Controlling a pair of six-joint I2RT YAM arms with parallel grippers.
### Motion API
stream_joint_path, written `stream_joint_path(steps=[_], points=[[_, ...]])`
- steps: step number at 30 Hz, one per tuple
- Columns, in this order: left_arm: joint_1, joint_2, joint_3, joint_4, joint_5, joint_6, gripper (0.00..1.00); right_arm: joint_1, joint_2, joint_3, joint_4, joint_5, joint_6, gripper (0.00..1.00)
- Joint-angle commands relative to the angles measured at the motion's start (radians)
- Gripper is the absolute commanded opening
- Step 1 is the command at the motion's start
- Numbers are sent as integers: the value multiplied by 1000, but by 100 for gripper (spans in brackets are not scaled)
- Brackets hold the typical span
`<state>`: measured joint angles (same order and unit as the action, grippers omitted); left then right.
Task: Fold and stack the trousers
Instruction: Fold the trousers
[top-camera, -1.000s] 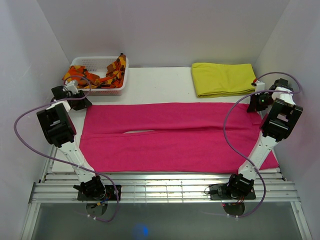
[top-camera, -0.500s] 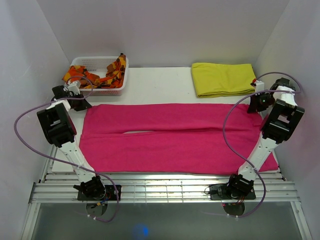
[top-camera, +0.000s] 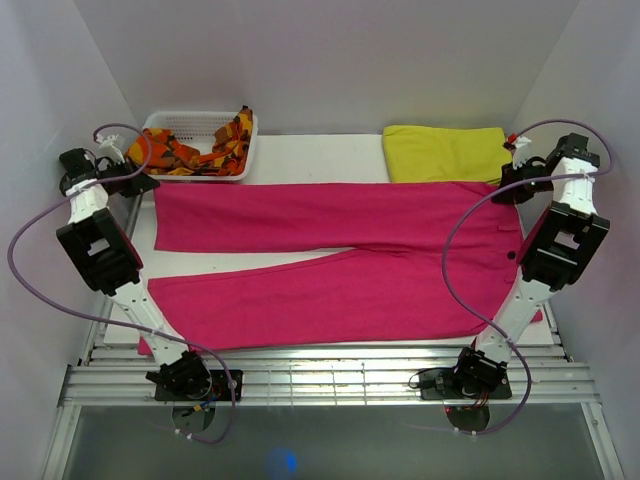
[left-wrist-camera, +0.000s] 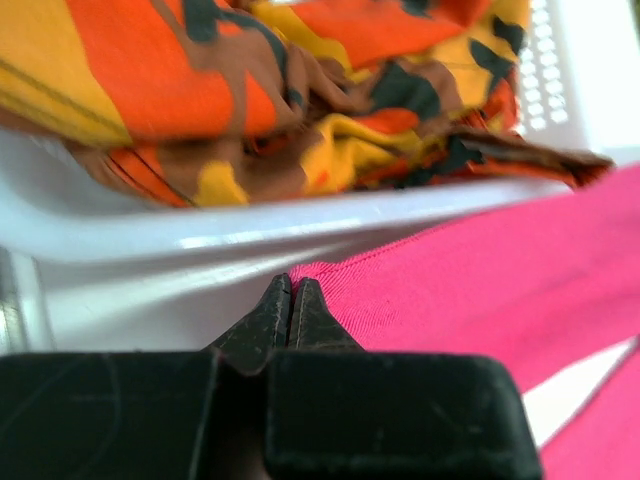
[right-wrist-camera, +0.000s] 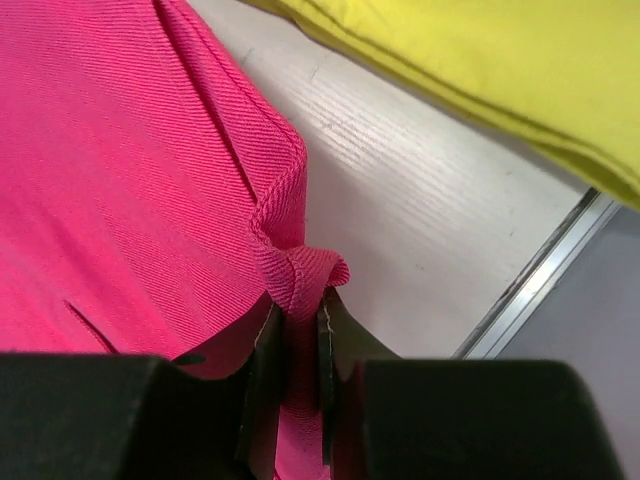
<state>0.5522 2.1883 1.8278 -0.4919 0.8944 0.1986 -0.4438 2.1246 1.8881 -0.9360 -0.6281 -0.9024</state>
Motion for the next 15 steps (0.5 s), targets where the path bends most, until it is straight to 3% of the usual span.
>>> stream_joint_path(steps=[1,9,13,15], points=[[32,-143,-77,52,155,33,0,-30,-90,34,-18,-70,-70,8],[188,-343,-316,10,371,148,0,-114,-259,-142,-84,-139,-309,8],[259,-439,-397,-179,455,375,0,-171,-293,-191,-193,-194,-459,8],[300,-472,-412,-408,480,633,0,-202,-311,-234,-270,-194,-585,8]])
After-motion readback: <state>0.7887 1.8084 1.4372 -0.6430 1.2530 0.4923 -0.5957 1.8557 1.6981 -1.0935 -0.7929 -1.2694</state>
